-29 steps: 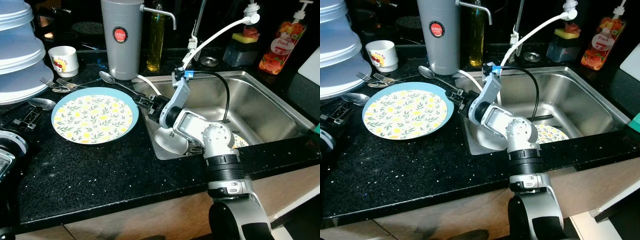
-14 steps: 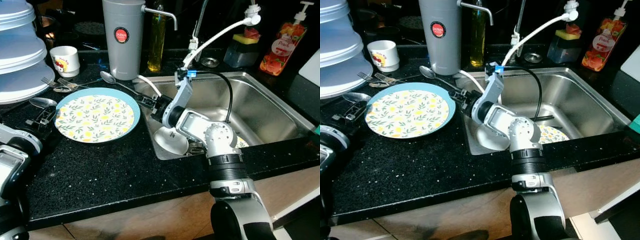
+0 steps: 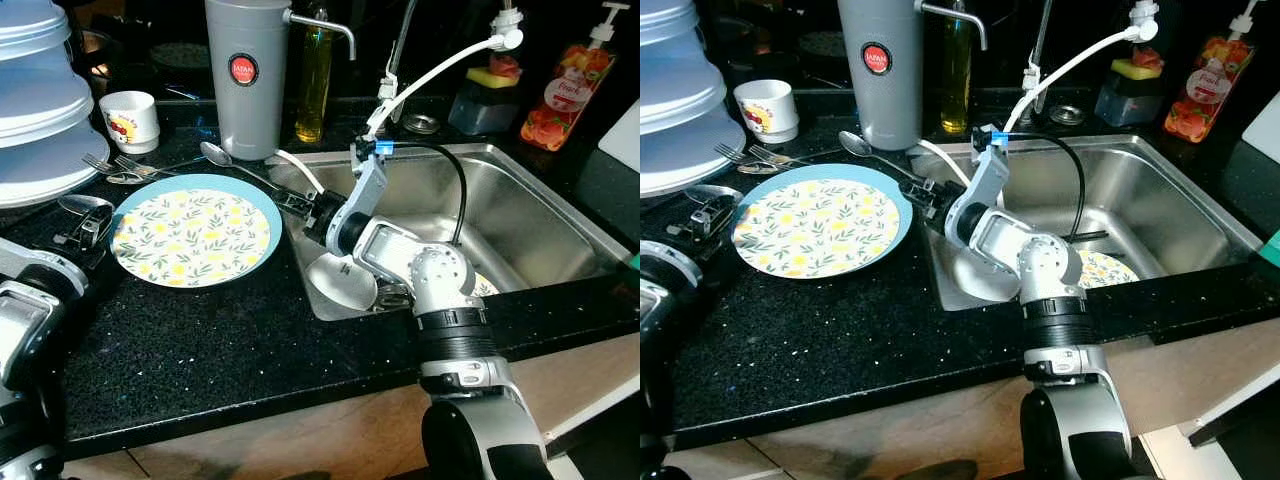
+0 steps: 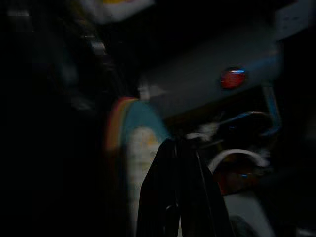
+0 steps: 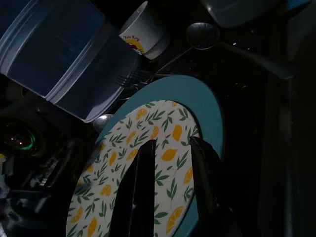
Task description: Kitchen organization
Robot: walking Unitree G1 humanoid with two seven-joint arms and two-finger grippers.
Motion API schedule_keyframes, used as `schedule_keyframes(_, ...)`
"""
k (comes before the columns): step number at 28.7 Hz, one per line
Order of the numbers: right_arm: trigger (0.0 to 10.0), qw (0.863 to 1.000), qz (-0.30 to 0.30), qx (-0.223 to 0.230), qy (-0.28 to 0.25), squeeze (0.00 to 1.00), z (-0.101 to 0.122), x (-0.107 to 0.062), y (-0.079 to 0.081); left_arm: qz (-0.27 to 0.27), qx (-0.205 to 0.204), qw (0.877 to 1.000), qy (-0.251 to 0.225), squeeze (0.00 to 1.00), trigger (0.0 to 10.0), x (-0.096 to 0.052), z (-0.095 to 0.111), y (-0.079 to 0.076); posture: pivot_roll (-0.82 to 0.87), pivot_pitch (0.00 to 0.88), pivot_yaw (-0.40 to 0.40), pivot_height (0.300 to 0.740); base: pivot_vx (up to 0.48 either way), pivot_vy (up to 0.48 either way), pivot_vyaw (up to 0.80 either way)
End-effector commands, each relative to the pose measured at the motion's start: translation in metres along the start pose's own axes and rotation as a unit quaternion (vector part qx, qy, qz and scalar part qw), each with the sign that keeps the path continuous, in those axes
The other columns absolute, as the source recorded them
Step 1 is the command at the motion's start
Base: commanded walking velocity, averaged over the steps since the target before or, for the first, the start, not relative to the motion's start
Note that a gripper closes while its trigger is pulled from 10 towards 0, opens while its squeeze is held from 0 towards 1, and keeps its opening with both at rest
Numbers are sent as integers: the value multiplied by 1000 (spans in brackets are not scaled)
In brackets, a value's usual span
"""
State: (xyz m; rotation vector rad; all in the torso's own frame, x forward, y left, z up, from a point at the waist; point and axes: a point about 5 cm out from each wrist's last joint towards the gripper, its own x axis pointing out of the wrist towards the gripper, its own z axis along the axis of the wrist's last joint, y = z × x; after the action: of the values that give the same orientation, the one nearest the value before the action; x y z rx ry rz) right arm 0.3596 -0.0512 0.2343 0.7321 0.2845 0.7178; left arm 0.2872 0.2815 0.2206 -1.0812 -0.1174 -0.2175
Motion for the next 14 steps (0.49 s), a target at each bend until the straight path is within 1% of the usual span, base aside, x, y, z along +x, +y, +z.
schedule_keyframes(1,10000,1000,14,-15,-12,0,9,-2,5,-73,-2,997,0,0,10000,6,-1,-24,103,3,-71,740,0,0,0)
schedule_keyframes(3,10000,1000,16,-18,-13,0,9,-2,5,-81,-2,997,0,0,10000,6,-1,-27,103,3,-71,740,0,0,0)
schedule_keyframes(4,10000,999,29,-23,-15,0,10,-3,9,-118,0,993,5,0,10000,7,-1,-39,103,3,-71,740,0,0,0)
schedule_keyframes(5,10000,999,29,-23,-15,0,10,-3,9,-118,0,993,5,0,10000,7,-1,-39,103,3,-71,740,0,0,0)
schedule_keyframes(6,10000,999,34,-25,-16,0,11,-3,11,-132,2,991,8,0,10000,7,-2,-44,103,3,-71,740,0,0,0)
schedule_keyframes(7,10000,999,38,-26,-16,0,11,-4,12,-134,9,991,10,0,10000,7,-2,-46,103,3,-71,740,0,0,0)
schedule_keyframes(8,10000,999,40,-26,-17,0,11,-4,13,-131,15,991,11,0,10000,7,-2,-46,103,3,-71,740,0,0,0)
schedule_keyframes(10,10000,999,40,-27,-18,0,11,-5,13,-75,75,994,-6,0,10000,9,3,-40,103,3,-71,740,0,0,0)
schedule_keyframes(11,10000,999,40,-27,-19,0,11,-5,12,-54,92,994,-16,0,10000,11,5,-38,101,3,-66,740,0,0,0)
schedule_keyframes(12,10000,999,39,-26,-19,0,11,-5,12,-27,96,995,-30,1000,10000,13,9,-35,101,3,-66,740,0,0,0)
schedule_keyframes(13,10000,999,38,-26,-19,0,11,-5,11,-11,93,995,-37,1000,10000,14,11,-33,101,3,-66,740,0,0,0)
schedule_keyframes(14,10000,999,37,-26,-18,0,11,-5,11,25,94,994,-42,1000,10000,15,16,-27,104,4,-67,740,0,0,0)
